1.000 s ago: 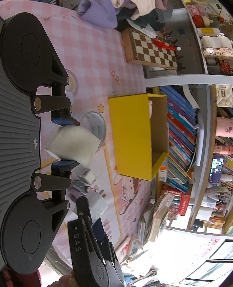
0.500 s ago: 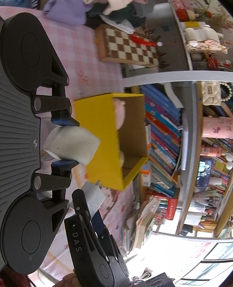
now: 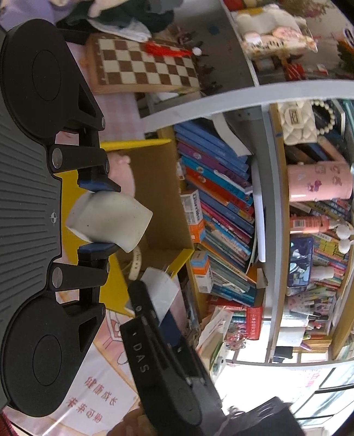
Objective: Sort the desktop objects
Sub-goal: 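Lift and carry the cube with the left tool toward the yellow box while the right tool carries the charger, then lower into the box and open the left tool while the right tool releases the charger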
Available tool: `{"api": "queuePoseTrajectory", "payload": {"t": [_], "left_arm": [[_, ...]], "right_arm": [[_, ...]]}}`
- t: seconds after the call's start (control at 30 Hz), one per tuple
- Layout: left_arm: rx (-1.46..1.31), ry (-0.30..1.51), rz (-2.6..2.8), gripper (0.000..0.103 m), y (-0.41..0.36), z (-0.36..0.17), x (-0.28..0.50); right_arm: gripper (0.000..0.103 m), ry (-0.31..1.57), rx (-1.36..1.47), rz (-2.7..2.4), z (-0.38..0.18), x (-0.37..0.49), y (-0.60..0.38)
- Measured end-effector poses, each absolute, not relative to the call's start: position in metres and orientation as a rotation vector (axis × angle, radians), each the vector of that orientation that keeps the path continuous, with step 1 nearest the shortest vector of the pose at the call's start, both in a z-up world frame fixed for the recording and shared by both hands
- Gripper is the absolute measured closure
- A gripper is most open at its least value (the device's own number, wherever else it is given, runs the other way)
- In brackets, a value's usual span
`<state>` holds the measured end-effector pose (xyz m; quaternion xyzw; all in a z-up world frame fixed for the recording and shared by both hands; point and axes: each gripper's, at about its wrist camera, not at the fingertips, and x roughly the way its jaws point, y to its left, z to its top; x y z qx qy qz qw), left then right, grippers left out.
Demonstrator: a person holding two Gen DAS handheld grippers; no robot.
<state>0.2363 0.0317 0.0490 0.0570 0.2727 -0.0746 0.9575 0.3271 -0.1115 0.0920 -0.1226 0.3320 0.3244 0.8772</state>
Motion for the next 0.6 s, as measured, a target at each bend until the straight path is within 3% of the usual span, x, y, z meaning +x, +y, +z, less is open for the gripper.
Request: {"api": "queuePoseTrajectory", "payload": {"t": [0.6], "left_arm": [[0.157,0.713,-0.166,0.069,0.029,0.019,0.338]], "right_arm": [[0.062,0.736,-0.45,0.692,0.07,0.45,-0.048]]}}
